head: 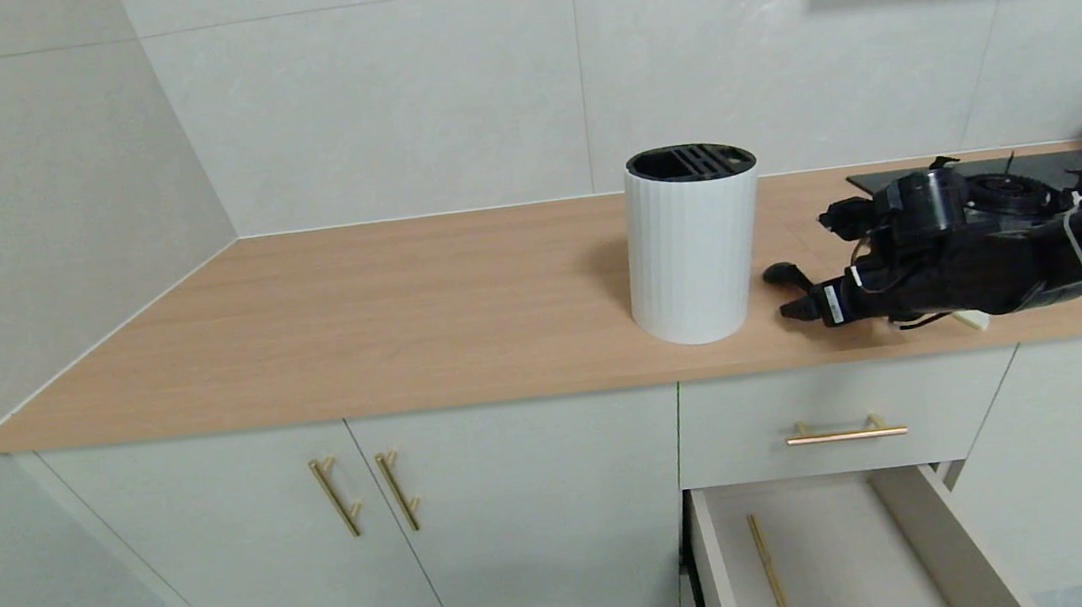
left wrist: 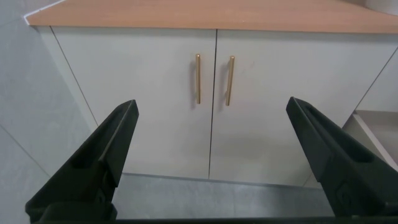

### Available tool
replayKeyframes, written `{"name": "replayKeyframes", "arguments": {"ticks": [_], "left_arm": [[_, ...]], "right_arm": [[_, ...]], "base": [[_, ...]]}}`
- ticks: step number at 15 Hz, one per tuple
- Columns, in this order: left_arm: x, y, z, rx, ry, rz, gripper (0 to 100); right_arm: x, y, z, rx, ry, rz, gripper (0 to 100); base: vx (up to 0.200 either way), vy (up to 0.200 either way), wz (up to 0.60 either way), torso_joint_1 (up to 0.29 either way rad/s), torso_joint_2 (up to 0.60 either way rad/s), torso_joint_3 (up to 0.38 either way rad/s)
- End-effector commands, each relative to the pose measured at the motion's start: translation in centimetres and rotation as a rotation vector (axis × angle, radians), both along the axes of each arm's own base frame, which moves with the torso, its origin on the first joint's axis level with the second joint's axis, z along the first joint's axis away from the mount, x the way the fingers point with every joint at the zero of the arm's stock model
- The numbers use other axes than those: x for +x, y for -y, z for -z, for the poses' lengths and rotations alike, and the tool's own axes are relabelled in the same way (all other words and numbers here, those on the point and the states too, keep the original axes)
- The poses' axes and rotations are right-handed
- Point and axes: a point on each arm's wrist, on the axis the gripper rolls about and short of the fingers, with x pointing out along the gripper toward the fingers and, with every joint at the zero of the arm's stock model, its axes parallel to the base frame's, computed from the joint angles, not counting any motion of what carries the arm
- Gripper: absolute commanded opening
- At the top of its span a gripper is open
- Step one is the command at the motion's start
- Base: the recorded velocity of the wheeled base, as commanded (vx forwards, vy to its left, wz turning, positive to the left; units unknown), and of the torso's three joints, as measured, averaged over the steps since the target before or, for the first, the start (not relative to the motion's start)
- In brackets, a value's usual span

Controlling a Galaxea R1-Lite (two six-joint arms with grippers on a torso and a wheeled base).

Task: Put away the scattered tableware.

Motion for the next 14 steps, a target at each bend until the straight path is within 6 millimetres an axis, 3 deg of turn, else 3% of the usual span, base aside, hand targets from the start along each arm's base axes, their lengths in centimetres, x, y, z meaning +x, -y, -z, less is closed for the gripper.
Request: {"name": "replayKeyframes", "arguments": {"ticks": [1,2,3,10,12,14], "left_arm": [[0.0,0.0,0.0,0.001,0.0,-0.001,100],[0.0,0.0,0.0,0.001,0.0,-0.001,100],[0.0,0.0,0.0,0.0,0.0,-0.001,100],[0.0,0.0,0.0,0.0,0.0,-0.001,100],[0.0,0.0,0.0,0.0,0.0,-0.001,100],[0.0,0.0,0.0,0.001,0.0,-0.001,100]], "right_arm": [[0.2,0.0,0.6,-0.001,-0.007,-0.001,100],[0.3,-0.1,0.6,-0.001,0.001,-0.001,100],[0.4,-0.1,0.7,0.0,0.007,-0.001,0],[0.4,-0.1,0.6,0.003,0.017,0.002,0],[-0.9,0.1,-1.1,0.009,0.035,0.025,0],[-3.9,0.5,-4.1,0.082,0.06,0.077,0]], "base": [[0.0,0.0,0.0,0.0,0.0,0.0],[0.0,0.0,0.0,0.0,0.0,0.0],[0.0,0.0,0.0,0.0,0.0,0.0],[0.0,0.0,0.0,0.0,0.0,0.0],[0.0,0.0,0.0,0.0,0.0,0.0],[0.0,0.0,0.0,0.0,0.0,0.0]]}}
